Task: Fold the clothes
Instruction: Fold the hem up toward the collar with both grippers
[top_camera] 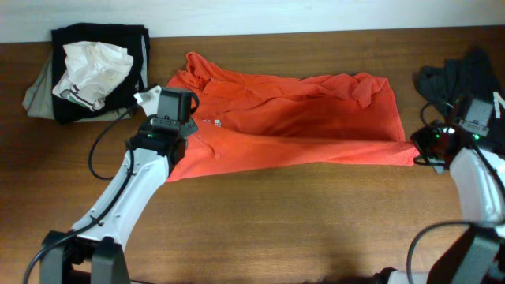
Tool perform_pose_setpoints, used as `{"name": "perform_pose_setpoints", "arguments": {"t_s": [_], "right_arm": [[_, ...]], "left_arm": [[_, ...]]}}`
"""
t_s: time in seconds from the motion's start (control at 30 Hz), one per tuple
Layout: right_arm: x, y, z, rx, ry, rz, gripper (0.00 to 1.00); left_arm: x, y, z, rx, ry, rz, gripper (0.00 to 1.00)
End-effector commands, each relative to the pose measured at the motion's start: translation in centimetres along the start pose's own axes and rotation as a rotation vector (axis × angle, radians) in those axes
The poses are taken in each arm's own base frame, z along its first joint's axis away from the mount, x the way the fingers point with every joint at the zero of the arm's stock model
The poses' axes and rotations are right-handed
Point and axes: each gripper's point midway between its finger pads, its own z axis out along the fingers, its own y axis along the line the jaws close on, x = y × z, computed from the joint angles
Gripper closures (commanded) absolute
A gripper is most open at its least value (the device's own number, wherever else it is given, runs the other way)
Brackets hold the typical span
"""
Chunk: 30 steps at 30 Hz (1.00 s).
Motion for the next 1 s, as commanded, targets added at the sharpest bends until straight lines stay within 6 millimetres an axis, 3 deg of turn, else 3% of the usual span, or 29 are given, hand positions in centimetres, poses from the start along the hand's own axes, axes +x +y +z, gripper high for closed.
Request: {"name": "perform_pose_setpoints", "arguments": {"t_s": [0.0,0.1,0.27,0.43,0.47,0.5,0.53,0.6,0.67,0.7,0.77,0.8,0.87,0.97], "right_arm": [[0.1,2.1,2.0,-0.029,-0.008,-0.059,0.96],[-0.1,4.2,3.2,-0.057,-0.058,-0.103,0.96],[-0.3,5.0,4.7,-0.019,-0.12,-0.139,0.96],[-1.5,6.0,4.7,-0.039,-0.184,-0.147,0.96],[-1.6,6.0,4.7,-0.038,-0.191,-0.169,0.71],[-1.7,6.1,4.7,-0.037,-0.192,-0.193,0.41],[-1.6,6.1,4.6,-0.033,-0.19,-0.244,0.01],[-1.9,6.4,4.0,-0.024,-0.178,-0.309,0.01],[-3.0,7.6,1.9,-0.015,-0.156,-0.327,0.01],[-3.5,9.2,0.5,-0.062,-0.135,-0.37,0.01],[-3.2,12.7,-2.0,-0.209,-0.079,-0.433,0.01],[-2.6,14.2,-2.9,-0.288,-0.045,-0.459,0.01],[-0.8,15.5,-3.4,-0.359,0.015,-0.483,0.01],[2.7,17.1,-2.3,-0.363,0.084,-0.559,0.01]], "left_arm": [[-1.7,1.3,1.5,-0.039,-0.05,-0.041,1.0],[-1.0,0.8,3.8,-0.04,-0.051,-0.043,0.99],[-1.2,0.1,6.1,-0.034,-0.095,-0.059,0.99],[-0.7,0.4,8.5,-0.078,-0.126,-0.004,0.99],[-0.9,0.5,8.8,-0.082,-0.138,0.02,0.92],[-1.3,0.5,8.9,-0.08,-0.147,0.034,0.71],[-1.9,0.7,9.0,-0.08,-0.161,0.065,0.01],[-2.7,0.1,8.8,-0.054,-0.14,0.171,0.01],[-4.2,-1.0,7.8,-0.025,-0.086,0.212,0.01],[-5.0,-2.3,7.0,0.02,-0.052,0.216,0.01],[-5.6,-7.2,5.1,0.266,0.013,0.27,0.01],[-5.7,-9.2,4.2,0.376,0.022,0.292,0.01],[-5.6,-11.1,4.0,0.477,0.021,0.291,0.01],[-2.6,-12.6,6.8,0.56,0.117,0.273,0.01]]}}
